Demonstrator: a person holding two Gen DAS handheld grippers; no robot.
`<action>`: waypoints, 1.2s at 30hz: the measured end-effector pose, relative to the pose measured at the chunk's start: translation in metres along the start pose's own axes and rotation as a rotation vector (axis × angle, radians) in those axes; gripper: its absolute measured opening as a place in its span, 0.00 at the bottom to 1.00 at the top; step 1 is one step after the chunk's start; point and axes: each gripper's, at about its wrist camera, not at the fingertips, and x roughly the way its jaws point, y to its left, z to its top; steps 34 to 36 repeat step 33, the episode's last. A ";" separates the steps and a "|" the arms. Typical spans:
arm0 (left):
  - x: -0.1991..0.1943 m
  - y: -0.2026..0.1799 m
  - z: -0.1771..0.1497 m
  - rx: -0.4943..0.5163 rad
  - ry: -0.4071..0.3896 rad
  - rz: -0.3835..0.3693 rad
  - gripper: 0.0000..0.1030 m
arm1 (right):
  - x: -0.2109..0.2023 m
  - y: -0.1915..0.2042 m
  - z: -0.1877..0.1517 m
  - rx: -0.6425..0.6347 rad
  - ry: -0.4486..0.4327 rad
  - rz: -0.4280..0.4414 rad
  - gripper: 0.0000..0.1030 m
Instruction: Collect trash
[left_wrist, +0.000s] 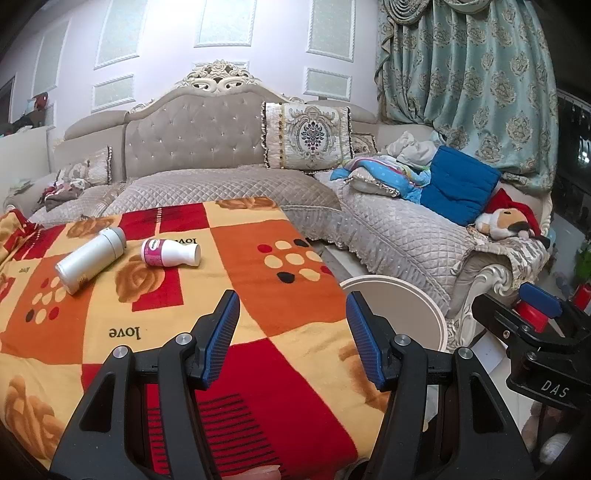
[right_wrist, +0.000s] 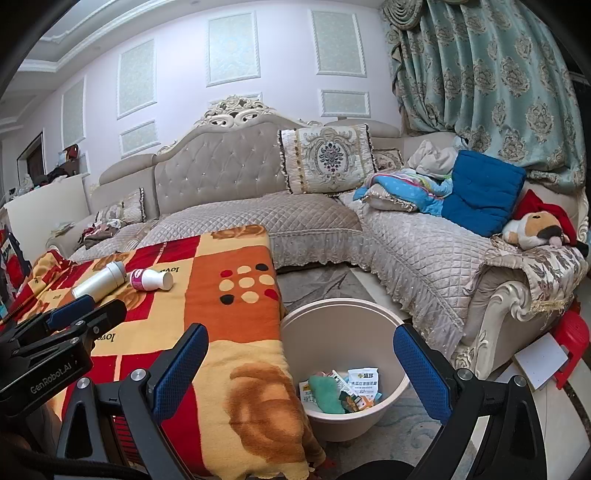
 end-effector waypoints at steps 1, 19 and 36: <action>0.000 -0.001 0.000 0.002 0.000 0.000 0.57 | 0.000 0.000 0.000 0.000 0.000 0.000 0.97; 0.007 -0.010 -0.002 0.024 0.023 0.002 0.57 | 0.003 -0.004 -0.003 0.004 0.012 -0.004 0.97; 0.010 -0.015 -0.006 0.046 0.009 -0.025 0.57 | 0.007 -0.010 -0.006 0.011 0.023 -0.011 0.97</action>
